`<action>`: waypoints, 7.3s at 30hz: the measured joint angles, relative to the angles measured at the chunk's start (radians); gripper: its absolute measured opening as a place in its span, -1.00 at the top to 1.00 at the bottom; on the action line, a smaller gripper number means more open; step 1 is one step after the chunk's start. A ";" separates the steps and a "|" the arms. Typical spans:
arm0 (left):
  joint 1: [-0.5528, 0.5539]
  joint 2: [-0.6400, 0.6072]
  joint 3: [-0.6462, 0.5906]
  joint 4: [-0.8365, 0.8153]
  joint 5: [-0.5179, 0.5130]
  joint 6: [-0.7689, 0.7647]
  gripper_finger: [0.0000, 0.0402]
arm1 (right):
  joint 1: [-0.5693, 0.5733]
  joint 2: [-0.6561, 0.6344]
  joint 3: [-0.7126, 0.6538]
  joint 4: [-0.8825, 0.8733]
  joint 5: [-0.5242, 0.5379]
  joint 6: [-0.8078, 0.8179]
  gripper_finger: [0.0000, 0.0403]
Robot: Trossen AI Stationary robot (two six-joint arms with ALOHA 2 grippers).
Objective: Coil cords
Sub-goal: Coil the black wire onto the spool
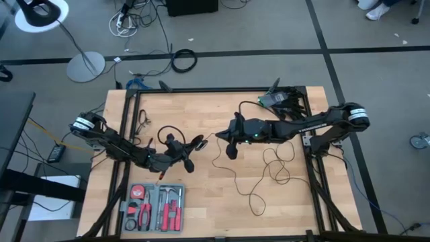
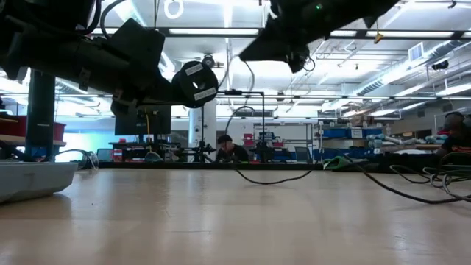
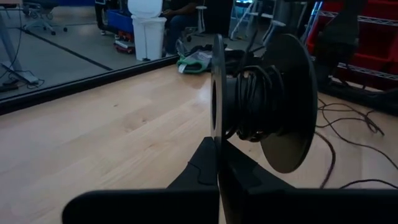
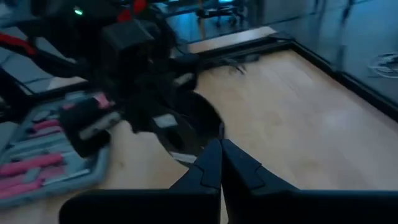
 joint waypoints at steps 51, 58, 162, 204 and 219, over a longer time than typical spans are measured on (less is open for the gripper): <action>-0.008 -0.001 -0.083 0.146 -0.065 -0.055 1.00 | 0.073 0.407 -0.167 0.679 -0.010 0.031 0.89; -0.008 -0.001 -0.083 0.145 -0.062 -0.056 1.00 | 0.063 0.408 -0.295 0.881 0.011 0.134 0.88; 0.033 0.000 0.039 -0.312 -0.037 -0.197 1.00 | -0.028 0.318 0.311 -0.110 -0.190 0.146 1.00; -0.015 0.000 -0.079 0.043 -0.138 -0.181 1.00 | 0.151 0.540 -0.044 0.600 0.042 0.000 0.56; -0.015 0.000 -0.078 0.087 -0.111 -0.127 1.00 | 0.092 0.705 0.077 0.667 0.041 -0.142 0.56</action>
